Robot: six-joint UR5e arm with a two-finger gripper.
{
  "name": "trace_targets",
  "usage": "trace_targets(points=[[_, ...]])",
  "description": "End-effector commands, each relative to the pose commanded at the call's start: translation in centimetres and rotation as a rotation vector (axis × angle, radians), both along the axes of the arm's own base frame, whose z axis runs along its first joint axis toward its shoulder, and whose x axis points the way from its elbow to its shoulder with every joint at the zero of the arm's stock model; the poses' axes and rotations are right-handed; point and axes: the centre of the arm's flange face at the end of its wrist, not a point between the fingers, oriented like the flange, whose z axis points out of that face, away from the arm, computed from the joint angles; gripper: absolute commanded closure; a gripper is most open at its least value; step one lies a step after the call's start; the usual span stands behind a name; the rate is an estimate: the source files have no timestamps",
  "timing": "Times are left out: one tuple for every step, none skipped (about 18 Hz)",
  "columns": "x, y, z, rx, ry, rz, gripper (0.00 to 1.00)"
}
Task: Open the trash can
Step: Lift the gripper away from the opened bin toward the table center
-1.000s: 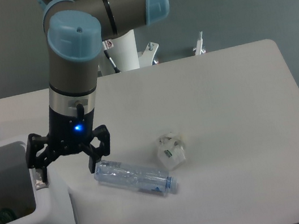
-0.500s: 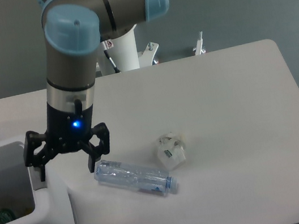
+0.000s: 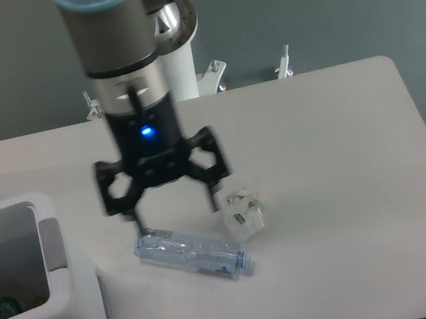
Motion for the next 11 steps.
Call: trace_targets(points=[[-1.1,-1.2,-0.6,-0.072,-0.011,-0.063,0.00],[-1.9,-2.7,-0.6,-0.136,-0.011,-0.129,0.00],[-2.9,-4.7,-0.3,-0.189,-0.007,-0.188,0.00],[-4.0,-6.2,-0.4,-0.234,-0.004,-0.245,0.00],[-4.9,-7.5,-0.4,-0.267,-0.001,-0.296,0.00],[-5.4,-8.5,-0.4,-0.292,0.001,-0.335,0.00],[-5.8,-9.4,-0.3,-0.311,0.005,-0.366,0.00],[-6.4,-10.6,-0.1,-0.324,0.009,-0.382,0.00],[-7.0,-11.7,-0.2,-0.332,0.007,-0.387,0.00],[-7.0,-12.4,-0.3,-0.339,0.008,-0.394,0.00],[-7.3,-12.9,-0.3,-0.342,0.009,-0.395,0.00]])
